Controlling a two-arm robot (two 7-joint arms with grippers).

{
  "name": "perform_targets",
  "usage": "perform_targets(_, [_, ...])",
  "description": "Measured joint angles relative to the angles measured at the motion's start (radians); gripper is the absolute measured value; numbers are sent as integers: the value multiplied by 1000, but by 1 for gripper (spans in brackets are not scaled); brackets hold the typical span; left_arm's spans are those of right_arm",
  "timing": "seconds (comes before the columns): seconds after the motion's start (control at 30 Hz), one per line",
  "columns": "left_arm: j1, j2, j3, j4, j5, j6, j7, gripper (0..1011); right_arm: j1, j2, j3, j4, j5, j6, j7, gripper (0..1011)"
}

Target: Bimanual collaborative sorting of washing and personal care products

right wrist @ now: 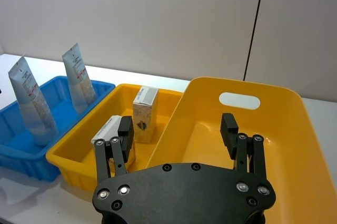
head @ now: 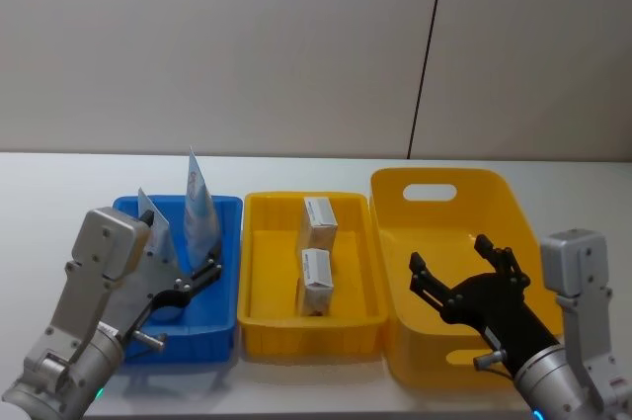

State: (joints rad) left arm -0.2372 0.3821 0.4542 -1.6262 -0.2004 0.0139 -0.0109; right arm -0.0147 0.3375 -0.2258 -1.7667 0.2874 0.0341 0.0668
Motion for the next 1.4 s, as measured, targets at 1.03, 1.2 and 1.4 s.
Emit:
perform_targets(1.03, [0,0,0,0,0,0,0,1001,0,0,0,0,0,0,0,1004])
perform_targets(1.2, [0,0,0,0,0,0,0,1001,0,0,0,0,0,0,0,1004])
perform_targets(1.4, [0,0,0,0,0,0,0,1001,0,-1,-1,-1,-1,0,0,1004])
